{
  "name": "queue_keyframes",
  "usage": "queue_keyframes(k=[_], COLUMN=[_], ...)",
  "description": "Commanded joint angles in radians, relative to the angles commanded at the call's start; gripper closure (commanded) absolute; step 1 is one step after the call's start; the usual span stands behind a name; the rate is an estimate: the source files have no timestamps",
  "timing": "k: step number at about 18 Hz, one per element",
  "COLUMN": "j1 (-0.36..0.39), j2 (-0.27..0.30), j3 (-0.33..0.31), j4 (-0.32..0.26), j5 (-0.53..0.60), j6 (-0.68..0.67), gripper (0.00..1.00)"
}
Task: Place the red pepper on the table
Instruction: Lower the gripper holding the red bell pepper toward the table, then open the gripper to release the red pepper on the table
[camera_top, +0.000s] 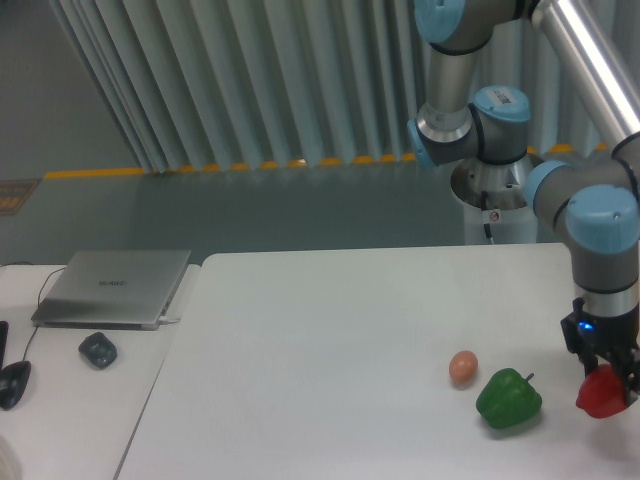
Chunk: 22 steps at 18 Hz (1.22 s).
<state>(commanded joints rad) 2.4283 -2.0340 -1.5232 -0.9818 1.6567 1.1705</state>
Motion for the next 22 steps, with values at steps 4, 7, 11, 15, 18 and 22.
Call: queue_keyframes(k=[4, 7, 11, 15, 18, 22], j1=[-0.002, -0.002, -0.002, -0.002, 0.0, 0.0], j2=[-0.018, -0.034, -0.04, -0.043, -0.028, 0.035], j3=[0.0, 0.008, 0.012, 0.015, 0.018, 0.017], j4=[0.008, 0.014, 0.02, 0.022, 0.018, 0.011], j5=[0.023, 0.026, 0.026, 0.026, 0.025, 0.028], j6=[-0.003, 0.001, 0.005, 0.006, 0.011, 0.035], gripper=[0.54, 0.37, 0.14, 0.12, 0.05, 0.0])
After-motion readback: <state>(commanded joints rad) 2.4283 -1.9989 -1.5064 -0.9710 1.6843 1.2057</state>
